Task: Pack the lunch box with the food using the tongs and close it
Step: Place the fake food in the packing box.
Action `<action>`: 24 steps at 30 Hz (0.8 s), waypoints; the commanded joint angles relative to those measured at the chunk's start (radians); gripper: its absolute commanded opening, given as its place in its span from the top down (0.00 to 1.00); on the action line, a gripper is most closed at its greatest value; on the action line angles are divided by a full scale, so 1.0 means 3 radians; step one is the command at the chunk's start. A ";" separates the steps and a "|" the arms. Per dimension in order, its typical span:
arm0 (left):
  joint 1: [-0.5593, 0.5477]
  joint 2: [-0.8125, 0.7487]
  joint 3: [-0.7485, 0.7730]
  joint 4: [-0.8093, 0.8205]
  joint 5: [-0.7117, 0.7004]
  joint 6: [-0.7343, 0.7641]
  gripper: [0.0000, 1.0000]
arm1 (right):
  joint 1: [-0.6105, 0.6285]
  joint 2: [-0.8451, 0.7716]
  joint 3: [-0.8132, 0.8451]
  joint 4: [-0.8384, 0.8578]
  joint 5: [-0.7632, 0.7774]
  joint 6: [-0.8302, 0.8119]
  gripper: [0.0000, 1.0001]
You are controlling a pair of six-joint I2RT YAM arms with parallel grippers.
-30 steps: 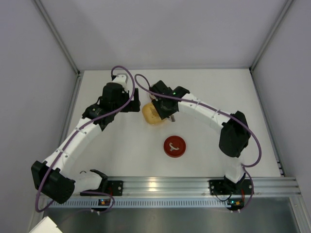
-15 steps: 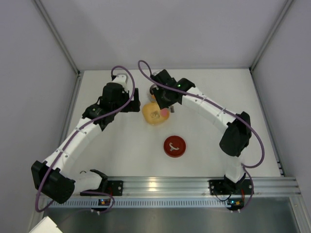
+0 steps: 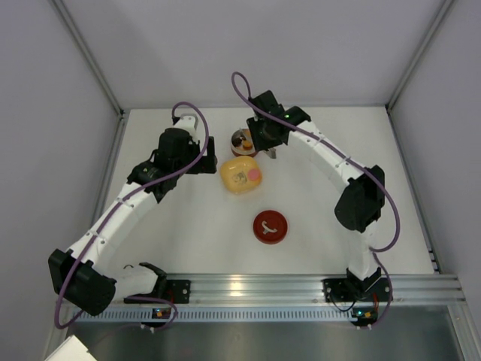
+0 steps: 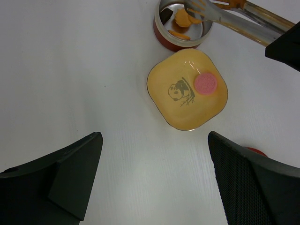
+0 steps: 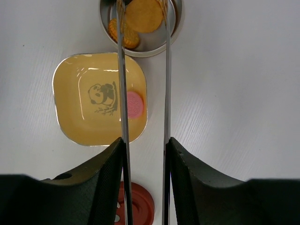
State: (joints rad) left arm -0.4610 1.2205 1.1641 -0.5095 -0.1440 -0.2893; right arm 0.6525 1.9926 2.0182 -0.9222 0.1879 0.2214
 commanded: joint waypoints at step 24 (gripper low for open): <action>0.0003 0.0027 -0.0004 0.0041 0.0045 -0.0017 0.01 | -0.0053 -0.0245 -0.0023 0.0062 -0.0054 0.0060 0.56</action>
State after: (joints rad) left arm -0.4610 1.2205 1.1641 -0.5095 -0.1417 -0.2893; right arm 0.6380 2.0380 2.0193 -0.9173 0.1638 0.2367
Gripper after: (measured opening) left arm 0.990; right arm 0.446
